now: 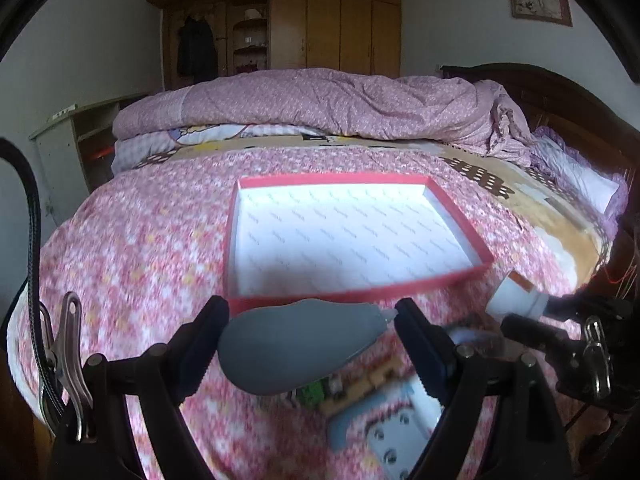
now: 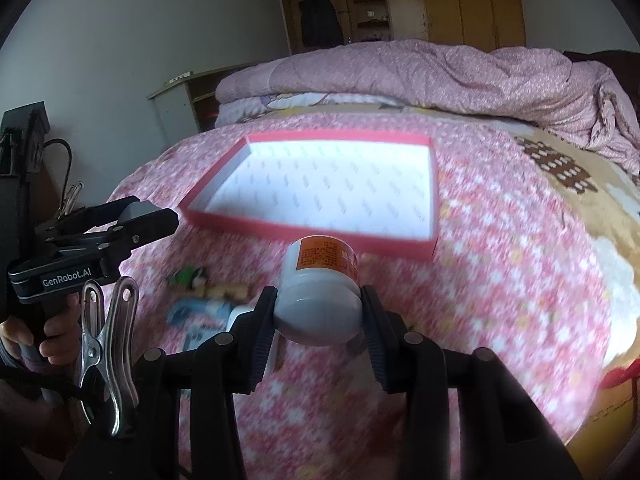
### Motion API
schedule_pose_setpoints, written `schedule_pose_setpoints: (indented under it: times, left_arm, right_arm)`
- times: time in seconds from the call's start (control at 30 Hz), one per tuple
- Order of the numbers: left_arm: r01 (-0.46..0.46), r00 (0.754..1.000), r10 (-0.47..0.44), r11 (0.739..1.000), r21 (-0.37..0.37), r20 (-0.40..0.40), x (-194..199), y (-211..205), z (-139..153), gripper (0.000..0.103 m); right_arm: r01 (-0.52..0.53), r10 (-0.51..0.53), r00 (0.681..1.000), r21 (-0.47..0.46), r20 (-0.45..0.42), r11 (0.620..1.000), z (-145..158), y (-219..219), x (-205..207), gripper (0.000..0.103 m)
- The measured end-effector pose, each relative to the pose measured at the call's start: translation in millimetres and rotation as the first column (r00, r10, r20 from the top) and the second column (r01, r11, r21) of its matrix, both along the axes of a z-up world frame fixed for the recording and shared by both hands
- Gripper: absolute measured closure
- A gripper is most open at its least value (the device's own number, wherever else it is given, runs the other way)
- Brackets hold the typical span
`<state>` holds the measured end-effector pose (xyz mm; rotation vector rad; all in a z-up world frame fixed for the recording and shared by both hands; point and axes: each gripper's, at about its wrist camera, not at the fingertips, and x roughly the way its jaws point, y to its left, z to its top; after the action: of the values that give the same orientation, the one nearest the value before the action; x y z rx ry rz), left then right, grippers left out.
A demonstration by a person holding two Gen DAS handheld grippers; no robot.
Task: Organize rigid objects
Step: 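Carry the pad and jar to the pink tray, lowering the pad inside with the left tool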
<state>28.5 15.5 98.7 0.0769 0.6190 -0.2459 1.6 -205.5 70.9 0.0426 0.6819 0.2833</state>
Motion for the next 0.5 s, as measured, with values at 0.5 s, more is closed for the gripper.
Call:
schedule_pose_setpoints:
  times: [0.5]
  left_arm:
    - [-0.062,0.997,0.064,0.997,0.043,-0.051,89,-12,-23,0.015]
  right_arm:
    - [0.080,-0.081,0.996,-0.042,-0.020,0.996,-2,-18,72,0.061]
